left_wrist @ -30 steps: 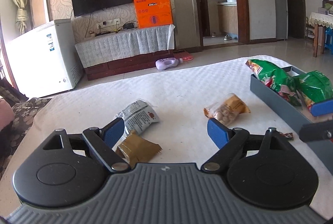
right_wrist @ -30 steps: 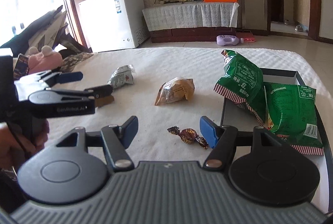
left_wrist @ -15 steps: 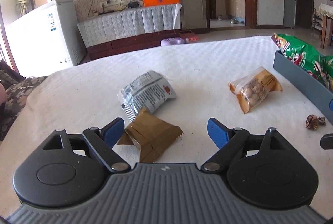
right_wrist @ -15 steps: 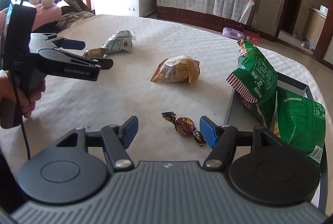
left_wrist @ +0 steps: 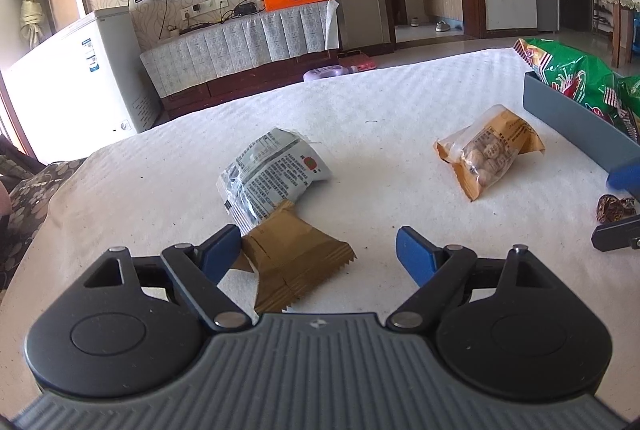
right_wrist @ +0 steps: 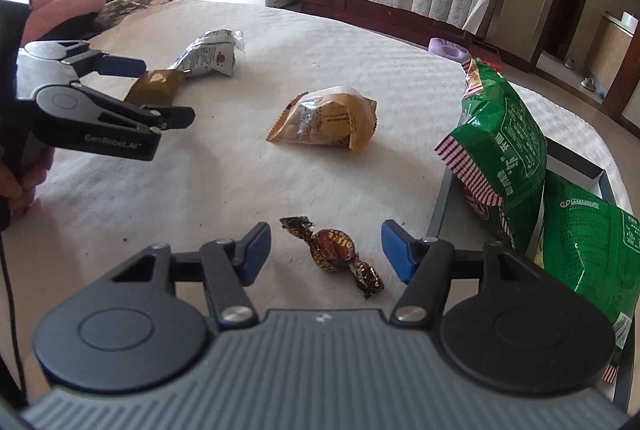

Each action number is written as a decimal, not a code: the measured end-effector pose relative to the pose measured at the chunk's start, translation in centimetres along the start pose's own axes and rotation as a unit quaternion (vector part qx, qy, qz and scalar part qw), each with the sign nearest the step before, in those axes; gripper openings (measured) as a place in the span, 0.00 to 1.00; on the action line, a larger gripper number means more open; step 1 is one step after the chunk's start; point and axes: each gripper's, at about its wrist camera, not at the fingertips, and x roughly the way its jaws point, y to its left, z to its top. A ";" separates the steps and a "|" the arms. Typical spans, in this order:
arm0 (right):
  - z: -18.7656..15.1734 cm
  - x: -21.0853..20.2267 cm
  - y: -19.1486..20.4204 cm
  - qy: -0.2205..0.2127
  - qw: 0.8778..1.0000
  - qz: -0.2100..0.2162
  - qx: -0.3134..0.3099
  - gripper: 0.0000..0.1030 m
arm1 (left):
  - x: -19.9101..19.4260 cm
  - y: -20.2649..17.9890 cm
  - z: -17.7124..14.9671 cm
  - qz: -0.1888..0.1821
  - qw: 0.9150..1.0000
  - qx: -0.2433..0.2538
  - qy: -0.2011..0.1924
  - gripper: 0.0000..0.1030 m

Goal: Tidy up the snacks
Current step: 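Grasp the brown-wrapped chocolate with the right gripper while the left approaches the tan packet, then grasp the tan pastry packet with the left gripper while the right holds the chocolate, then carry the tan packet and the chocolate over the black box with both grippers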

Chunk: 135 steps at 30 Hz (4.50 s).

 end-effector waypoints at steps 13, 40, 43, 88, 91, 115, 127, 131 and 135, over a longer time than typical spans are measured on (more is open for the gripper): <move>0.2 -1.4 0.1 -0.005 0.999 0.023 0.029 0.26 | 0.4 -0.1 -0.1 0.027 1.000 0.006 0.006 0.75; 0.0 -6.5 0.0 -0.083 0.993 0.036 0.082 0.26 | -2.9 -3.6 -0.1 -0.005 1.000 0.002 -0.007 0.55; -0.1 -6.9 -0.2 -0.088 0.992 0.034 0.086 0.26 | -3.5 -4.7 0.1 -0.006 1.000 0.007 -0.013 0.55; -4.2 -15.5 -6.0 -0.183 0.970 -0.005 0.162 0.26 | -8.7 -17.5 3.4 -0.075 0.996 0.000 -0.050 0.56; -4.5 -15.7 -6.4 -0.184 0.969 -0.010 0.166 0.26 | -8.7 -17.9 3.6 -0.079 0.996 -0.002 -0.052 0.56; -5.0 -16.8 -7.1 -0.206 0.965 -0.019 0.163 0.26 | -8.5 -20.9 4.7 -0.125 0.990 -0.003 -0.062 0.56; -5.5 -17.1 -8.3 -0.207 0.961 -0.023 0.181 0.26 | -7.8 -23.2 4.7 -0.150 0.987 0.002 -0.063 0.56; -5.6 -17.1 -8.5 -0.208 0.960 -0.025 0.185 0.26 | -7.6 -23.6 4.8 -0.157 0.985 -0.004 -0.065 0.56; -5.8 -17.4 -8.8 -0.213 0.958 -0.032 0.192 0.26 | -7.4 -24.1 4.9 -0.163 0.984 -0.002 -0.068 0.56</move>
